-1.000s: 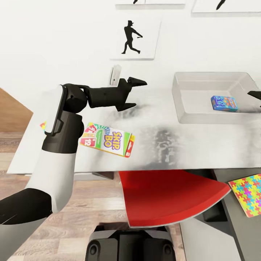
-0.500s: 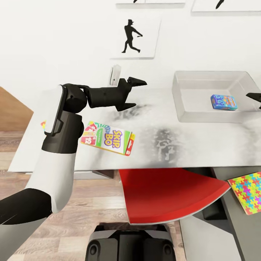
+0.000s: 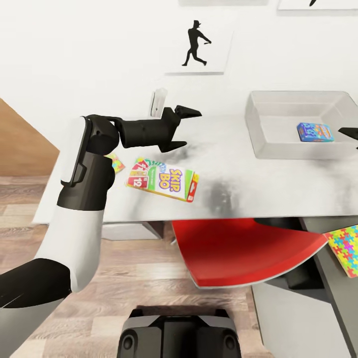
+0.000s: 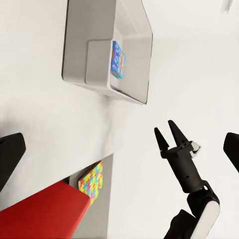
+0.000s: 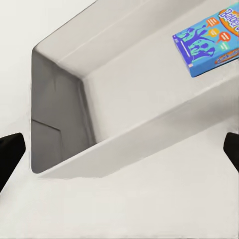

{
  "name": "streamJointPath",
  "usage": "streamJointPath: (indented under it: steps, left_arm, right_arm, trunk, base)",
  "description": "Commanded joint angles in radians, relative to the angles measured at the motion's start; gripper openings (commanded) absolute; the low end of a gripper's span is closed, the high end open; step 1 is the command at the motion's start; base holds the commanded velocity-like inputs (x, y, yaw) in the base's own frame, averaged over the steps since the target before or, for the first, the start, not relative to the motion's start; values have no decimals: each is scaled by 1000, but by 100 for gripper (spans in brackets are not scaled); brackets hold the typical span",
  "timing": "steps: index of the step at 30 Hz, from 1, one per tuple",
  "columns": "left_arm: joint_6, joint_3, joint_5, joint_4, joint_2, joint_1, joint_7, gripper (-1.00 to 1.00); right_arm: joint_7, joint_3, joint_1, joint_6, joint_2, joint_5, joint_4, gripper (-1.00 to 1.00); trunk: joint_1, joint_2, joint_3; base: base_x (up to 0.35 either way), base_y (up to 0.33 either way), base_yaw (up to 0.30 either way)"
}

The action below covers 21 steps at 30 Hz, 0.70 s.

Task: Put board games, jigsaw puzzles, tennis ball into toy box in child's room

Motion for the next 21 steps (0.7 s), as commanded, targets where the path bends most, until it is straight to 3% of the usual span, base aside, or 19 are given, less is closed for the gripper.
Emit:
streamJointPath:
  steps: [1,11,21]
  left_arm:
    - [1,1,10,-1,0,-1,10,100]
    - [2,1,10,-7,0,0,10,100]
    - [3,1,9,-13,3,11,10,100]
  right_arm:
    - [-11,-1,-1,4,-1,-10,-3,100]
    - [-12,-5,0,4,-14,-5,-22,100]
    - [-12,-36,50,4,-85,-23,-31,100]
  trunk:
    - [0,-2,-1]
    - [0,-2,-1]
    - [0,-2,-1]
  base:
    - [-186,244,-28]
    - [-124,163,-128]
    - [-28,37,-249]
